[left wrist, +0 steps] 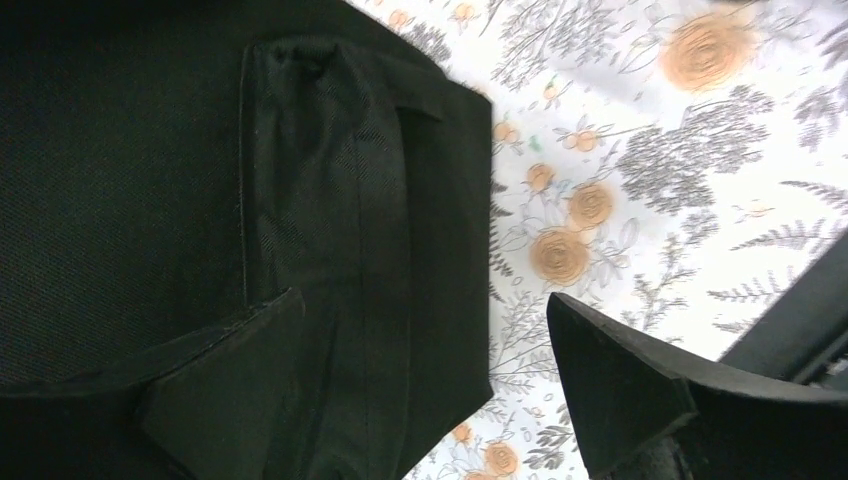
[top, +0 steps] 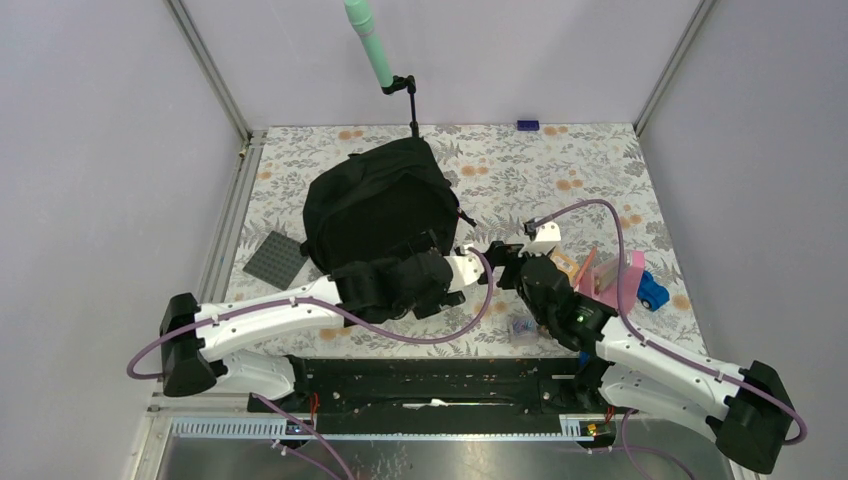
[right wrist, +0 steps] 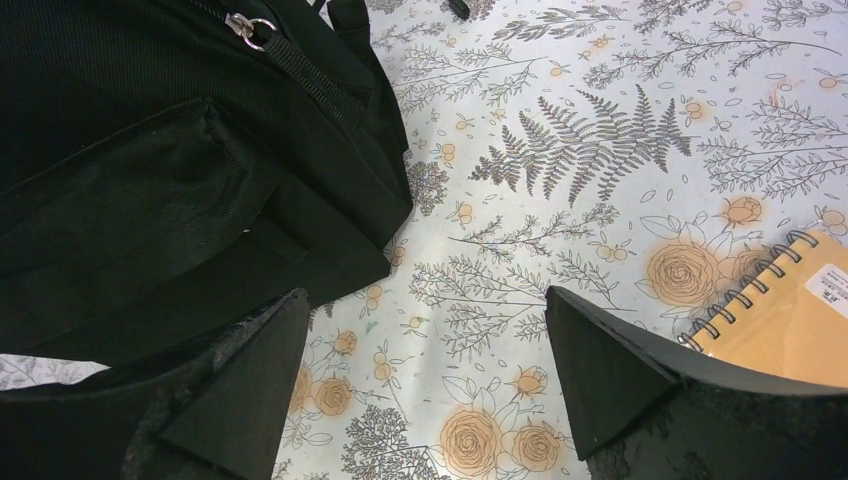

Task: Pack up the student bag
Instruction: Unzip the student bag at the center of the board.

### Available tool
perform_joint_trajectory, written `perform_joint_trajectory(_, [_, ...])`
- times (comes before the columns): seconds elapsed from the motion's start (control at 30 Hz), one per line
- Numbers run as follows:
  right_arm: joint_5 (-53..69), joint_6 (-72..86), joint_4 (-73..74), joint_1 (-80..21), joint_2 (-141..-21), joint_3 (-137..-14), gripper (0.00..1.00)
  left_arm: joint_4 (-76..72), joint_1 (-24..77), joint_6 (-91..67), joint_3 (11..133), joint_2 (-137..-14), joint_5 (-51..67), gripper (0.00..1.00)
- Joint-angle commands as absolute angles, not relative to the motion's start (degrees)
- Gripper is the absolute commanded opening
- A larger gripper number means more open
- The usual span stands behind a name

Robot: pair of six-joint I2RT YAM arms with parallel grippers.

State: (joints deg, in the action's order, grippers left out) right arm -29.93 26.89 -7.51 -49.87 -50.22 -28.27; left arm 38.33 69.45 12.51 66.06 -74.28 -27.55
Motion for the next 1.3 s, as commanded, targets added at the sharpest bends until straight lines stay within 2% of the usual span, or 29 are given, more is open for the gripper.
perform_joint_trajectory(0.0, [-31.4,29.1,-7.4,-49.5,-47.5,-27.0,0.95,30.3,69.5,15.6,63.0,-74.8,-37.0,0.99])
perform_joint_trajectory(0.37, [-31.5,29.5,-7.3,-49.5,-44.7,-26.0,0.94,26.2,69.5,21.0,61.1,-84.5,-55.4,0.97])
perform_joint_trajectory(0.67, [-31.5,29.9,-7.4,-49.5,-44.2,-25.9,0.93,26.0,69.6,21.5,60.6,-81.8,-58.9,0.68])
perform_joint_trajectory(0.8, [-31.2,30.3,-7.4,-49.5,-44.6,-26.0,0.92,26.5,69.5,21.1,60.3,-79.9,-59.3,0.6])
perform_joint_trajectory(0.93, [-30.7,30.7,-7.4,-49.4,-44.9,-26.2,0.92,28.6,69.3,18.8,60.4,-78.5,-58.5,0.46])
perform_joint_trajectory(1.1, [-29.9,30.1,-7.7,-49.5,-45.2,-26.1,0.91,30.0,69.0,16.3,60.6,-76.6,-56.9,0.36])
perform_joint_trajectory(1.27, [-21.1,25.1,-14.5,-49.5,-46.8,-24.8,0.88,29.9,67.3,15.1,60.1,-75.2,-52.9,0.25])
